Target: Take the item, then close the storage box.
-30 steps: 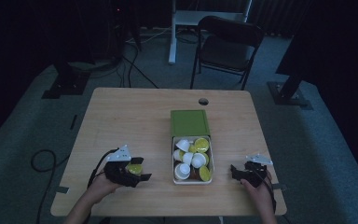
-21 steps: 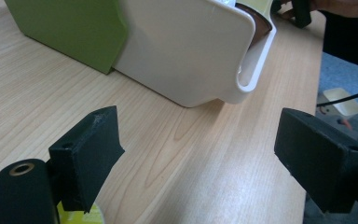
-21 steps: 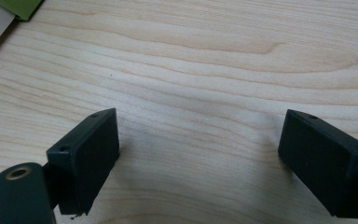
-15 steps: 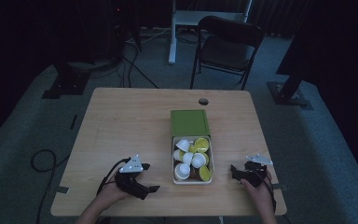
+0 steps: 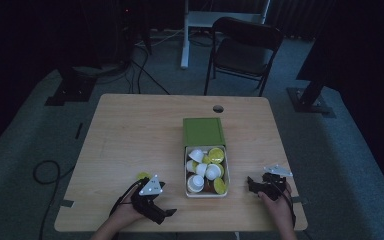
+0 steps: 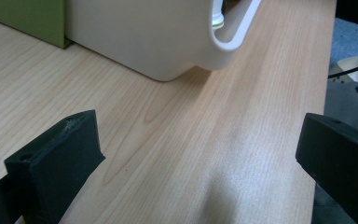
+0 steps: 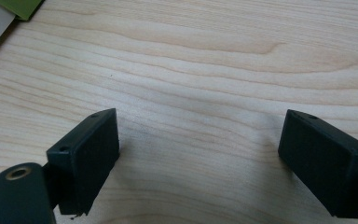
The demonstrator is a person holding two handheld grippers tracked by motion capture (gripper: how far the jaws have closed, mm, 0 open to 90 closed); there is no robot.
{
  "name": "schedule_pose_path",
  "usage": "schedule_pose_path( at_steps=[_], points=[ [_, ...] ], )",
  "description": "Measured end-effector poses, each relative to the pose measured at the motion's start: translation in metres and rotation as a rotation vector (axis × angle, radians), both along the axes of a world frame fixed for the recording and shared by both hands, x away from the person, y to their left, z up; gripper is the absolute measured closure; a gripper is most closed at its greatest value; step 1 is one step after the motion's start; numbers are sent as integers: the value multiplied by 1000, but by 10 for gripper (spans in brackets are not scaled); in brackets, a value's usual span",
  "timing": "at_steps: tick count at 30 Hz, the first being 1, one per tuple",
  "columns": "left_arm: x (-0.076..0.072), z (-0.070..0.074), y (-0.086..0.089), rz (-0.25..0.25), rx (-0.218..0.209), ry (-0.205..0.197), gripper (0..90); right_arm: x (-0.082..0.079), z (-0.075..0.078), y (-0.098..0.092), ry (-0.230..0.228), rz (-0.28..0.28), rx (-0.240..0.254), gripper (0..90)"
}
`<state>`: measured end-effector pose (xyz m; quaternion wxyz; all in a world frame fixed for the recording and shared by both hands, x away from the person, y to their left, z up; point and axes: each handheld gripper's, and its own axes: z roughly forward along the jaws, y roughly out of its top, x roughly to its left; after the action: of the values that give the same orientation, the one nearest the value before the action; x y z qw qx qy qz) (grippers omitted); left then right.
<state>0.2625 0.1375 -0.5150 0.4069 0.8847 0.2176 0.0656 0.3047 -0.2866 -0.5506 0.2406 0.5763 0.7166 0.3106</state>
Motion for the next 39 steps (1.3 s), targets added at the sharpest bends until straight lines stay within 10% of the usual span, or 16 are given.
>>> schedule_pose_path(
  at_steps=[6, 22, 33, 39],
  points=[
    [-1, -6, -6, 6, 51, -20, 1, 1, 0, 0, 1, 4, -1, 118],
    [5, 13, -5, 39, -6, -59, 1, -1, 0, 4, -2, 18, 1, 118],
    [15, 25, -13, 43, 0, -82, 1, -18, 21, 22, -10, 212, 1, 118],
    [18, 26, -21, 39, -3, -83, 1, -34, 35, 24, -58, 306, 100, 118]
  ],
)
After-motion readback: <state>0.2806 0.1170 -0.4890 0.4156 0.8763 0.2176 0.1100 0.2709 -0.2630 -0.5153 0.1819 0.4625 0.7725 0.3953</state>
